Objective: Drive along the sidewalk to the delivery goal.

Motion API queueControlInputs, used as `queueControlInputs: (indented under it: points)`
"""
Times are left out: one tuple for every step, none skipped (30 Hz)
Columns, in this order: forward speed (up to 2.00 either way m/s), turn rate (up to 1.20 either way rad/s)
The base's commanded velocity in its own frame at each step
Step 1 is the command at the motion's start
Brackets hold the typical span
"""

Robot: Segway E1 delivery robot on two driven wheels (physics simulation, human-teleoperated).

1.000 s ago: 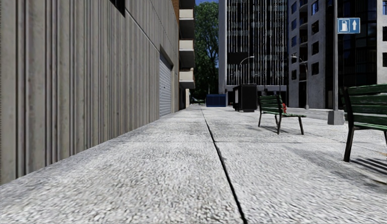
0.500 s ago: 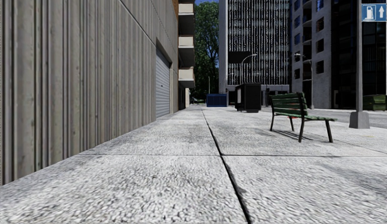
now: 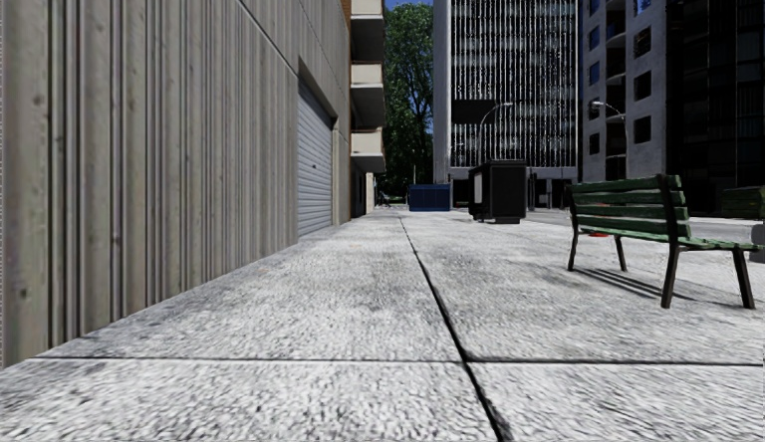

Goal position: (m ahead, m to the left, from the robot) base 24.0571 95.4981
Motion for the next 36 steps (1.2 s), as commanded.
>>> queueControlInputs:
  points:
    - [2.0,0.0]
    - [2.0,0.0]
    - [2.0,0.0]
    - [2.0,0.0]
    - [2.0,0.0]
    - [2.0,0.0]
    - [2.0,0.0]
    - [2.0,0.0]
    - [2.0,0.0]
    - [2.0,0.0]
    - [2.0,0.0]
    - [2.0,0.0]
    - [2.0,0.0]
    - [2.0,0.0]
    - [2.0,0.0]
    - [2.0,0.0]
    - [2.0,0.0]
    - [2.0,0.0]
    - [2.0,0.0]
    - [2.0,0.0]
    - [2.0,0.0]
    - [2.0,0.0]
    - [2.0,0.0]
    - [2.0,0.0]
    - [2.0,0.0]
    - [2.0,0.0]
    - [2.0,0.0]
    - [2.0,0.0]
    - [2.0,0.0]
    - [2.0,0.0]
    - [2.0,0.0]
    - [2.0,0.0]
    - [2.0,0.0]
    - [2.0,0.0]
    - [2.0,0.0]
    - [2.0,0.0]
